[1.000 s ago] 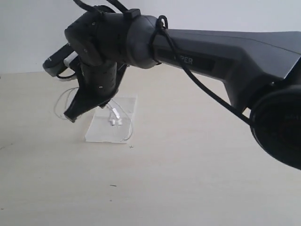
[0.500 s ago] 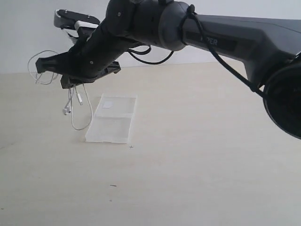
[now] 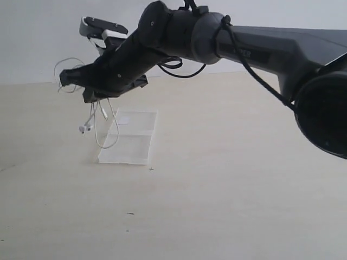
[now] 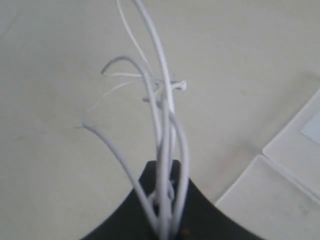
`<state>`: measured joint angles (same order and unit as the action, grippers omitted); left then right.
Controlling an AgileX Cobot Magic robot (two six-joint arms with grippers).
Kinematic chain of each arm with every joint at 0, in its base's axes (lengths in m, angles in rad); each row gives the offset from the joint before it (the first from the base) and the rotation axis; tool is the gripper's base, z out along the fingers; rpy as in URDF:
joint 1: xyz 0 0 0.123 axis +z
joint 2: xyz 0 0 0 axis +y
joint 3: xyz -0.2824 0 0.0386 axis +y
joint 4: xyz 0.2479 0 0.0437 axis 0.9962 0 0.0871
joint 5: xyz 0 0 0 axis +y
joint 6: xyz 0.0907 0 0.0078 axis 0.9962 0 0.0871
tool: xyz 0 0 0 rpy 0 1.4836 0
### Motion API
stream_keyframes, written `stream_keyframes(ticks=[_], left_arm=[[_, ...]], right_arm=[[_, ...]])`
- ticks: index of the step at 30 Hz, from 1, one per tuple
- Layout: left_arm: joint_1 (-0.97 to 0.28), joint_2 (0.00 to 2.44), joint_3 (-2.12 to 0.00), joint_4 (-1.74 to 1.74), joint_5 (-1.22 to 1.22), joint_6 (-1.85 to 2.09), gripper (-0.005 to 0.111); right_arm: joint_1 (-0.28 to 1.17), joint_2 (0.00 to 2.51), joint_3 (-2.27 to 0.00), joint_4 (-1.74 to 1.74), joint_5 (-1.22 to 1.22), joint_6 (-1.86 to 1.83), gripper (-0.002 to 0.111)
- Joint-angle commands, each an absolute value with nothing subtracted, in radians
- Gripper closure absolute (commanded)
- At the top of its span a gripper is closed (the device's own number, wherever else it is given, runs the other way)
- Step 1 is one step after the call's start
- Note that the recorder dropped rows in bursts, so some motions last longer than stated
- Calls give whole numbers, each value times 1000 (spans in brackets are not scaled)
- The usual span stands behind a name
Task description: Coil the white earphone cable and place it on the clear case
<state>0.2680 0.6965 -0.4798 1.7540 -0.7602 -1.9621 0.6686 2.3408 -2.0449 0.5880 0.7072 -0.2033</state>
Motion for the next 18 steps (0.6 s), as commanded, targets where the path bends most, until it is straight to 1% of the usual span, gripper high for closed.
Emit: stream_keyframes(ticks=[1,7,14,18], left_arm=[[269,694,-475,1744,-747,-1965,54],[269,694,-475,1744,-714,-1965,54],[269,694,-475,1744,-709,-1965,54],[269,694,-475,1744,-709,-1965,54]], right_arm=[[663,2377,-2049,467,708,-166,108],[635,2380,-2049,356,741,-8,108],[632,2384,-2049,356,768,0,108],[632,2376,-2054,350,848,0,108]])
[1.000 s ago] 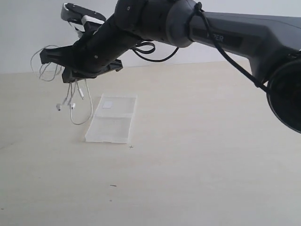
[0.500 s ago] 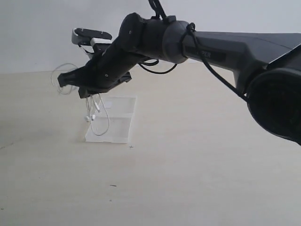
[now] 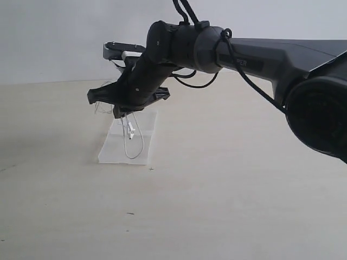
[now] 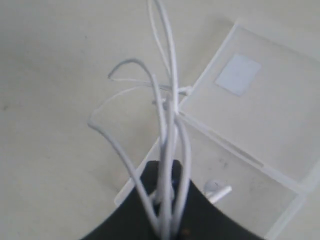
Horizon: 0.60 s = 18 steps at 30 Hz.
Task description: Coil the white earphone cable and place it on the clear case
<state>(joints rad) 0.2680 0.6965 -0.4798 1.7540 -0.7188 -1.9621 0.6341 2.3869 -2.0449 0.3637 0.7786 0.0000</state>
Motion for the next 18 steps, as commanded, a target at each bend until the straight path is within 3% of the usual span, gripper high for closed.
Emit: stream_keyframes(ticks=[1,13,18], left_arm=[[269,694,-475,1744,-709,-1965,54],[269,694,-475,1744,-729,-1969,54],[269,694,-475,1744,-812,-1967,54]], right_arm=[[629,2367,-2054,348,870,0,108],[629,2204,-2054,378,1221,-196,108],[631,2111,-2007,558,1221,-391,108]])
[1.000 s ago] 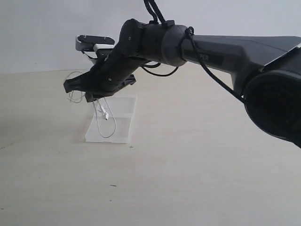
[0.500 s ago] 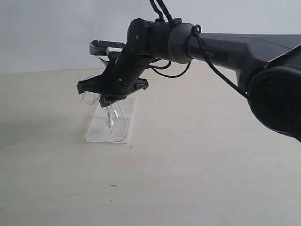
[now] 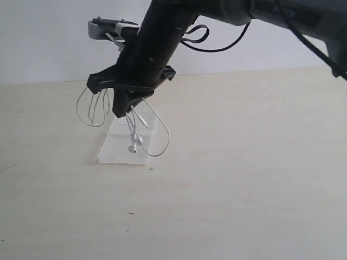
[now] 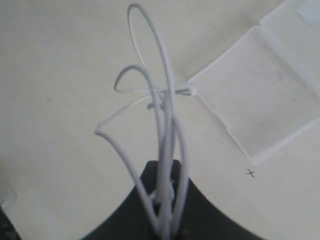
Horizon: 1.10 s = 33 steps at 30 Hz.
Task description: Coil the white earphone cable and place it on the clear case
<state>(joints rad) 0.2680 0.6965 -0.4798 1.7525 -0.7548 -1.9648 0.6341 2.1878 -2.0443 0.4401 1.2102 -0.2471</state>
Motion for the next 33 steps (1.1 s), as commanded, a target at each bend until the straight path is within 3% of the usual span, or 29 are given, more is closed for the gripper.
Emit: stream_keyframes(ticks=[1,9,13,14,17,23,33], left_arm=[[269,694,-475,1744,-816,-1965,54],[269,694,-535,1744,-932,-1912,58],[269,752,-589,1744,-1094,-1835,95],[269,782,-594,1744,-1150,-1835,100],[269,852,-603,1744,-1221,-1835,92],[269,922,-604,1744,-1221,-1811,50],[218,944,-649,1744,-1221,-1801,51]], right_arm=[[634,2094,-1995,566,1221,-408,108],[663,1948,-1666,635,1221,-584,108],[703,1862,-1559,627,1221,-610,108],[704,1840,-1549,622,1221,-610,108],[704,1763,-1530,615,1221,-610,108],[704,1659,-1476,640,1221,-635,108],[815,1652,-1422,672,1221,-662,108]])
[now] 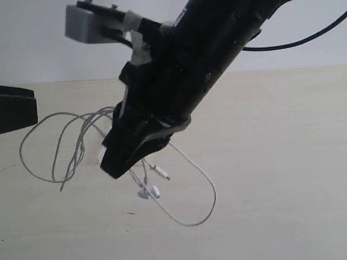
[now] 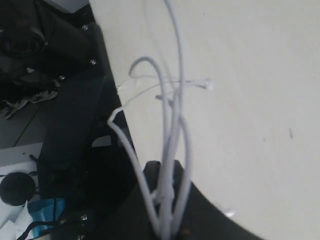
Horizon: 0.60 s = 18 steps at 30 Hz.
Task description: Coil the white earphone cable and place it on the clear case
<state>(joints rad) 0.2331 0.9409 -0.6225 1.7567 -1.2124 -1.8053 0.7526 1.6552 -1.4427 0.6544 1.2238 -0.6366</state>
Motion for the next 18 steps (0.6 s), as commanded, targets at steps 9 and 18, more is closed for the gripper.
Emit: stream_keyframes(ticks=[9,18], left_arm=[[179,944,-652,1744,-1221,-1830,51],[127,944,-620,1744,-1221,-1830,60]], right_arm=[[878,1648,-1420,652,1221,-662,108],[878,1604,-1420,647,1221,-662,108]])
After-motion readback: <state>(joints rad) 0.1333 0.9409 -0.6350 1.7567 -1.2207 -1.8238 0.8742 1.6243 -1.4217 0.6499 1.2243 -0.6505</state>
